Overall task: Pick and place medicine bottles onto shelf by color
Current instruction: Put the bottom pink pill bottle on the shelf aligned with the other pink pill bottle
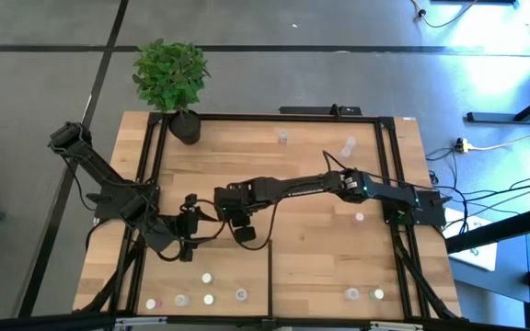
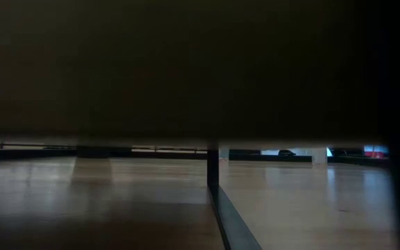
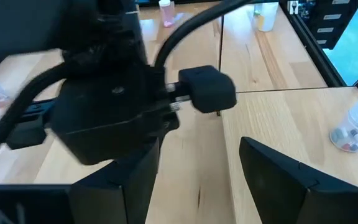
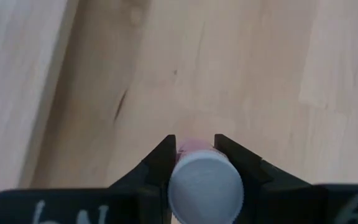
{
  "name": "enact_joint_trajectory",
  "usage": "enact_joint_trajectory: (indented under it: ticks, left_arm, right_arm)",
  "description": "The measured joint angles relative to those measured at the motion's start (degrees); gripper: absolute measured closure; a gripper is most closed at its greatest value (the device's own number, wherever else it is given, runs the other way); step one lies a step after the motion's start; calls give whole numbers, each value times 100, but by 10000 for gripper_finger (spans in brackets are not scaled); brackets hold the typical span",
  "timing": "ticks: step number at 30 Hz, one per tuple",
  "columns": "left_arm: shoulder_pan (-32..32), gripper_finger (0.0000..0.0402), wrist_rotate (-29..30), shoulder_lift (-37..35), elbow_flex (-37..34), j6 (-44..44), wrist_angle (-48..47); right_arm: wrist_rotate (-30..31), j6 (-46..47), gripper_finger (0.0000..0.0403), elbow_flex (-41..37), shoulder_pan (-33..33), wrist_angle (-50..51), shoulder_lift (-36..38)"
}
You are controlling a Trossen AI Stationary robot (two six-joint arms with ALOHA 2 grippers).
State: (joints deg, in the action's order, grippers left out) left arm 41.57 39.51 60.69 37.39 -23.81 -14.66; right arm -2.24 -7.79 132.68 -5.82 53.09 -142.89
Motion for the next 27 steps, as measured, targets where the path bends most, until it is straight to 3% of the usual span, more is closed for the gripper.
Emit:
enact_joint_trajectory:
  ticks: [27]
  left_arm:
    - [325,183,-17,0,0,-136,13]
  right_arm:
    - [-345,-3,295,0,56,-78,-269]
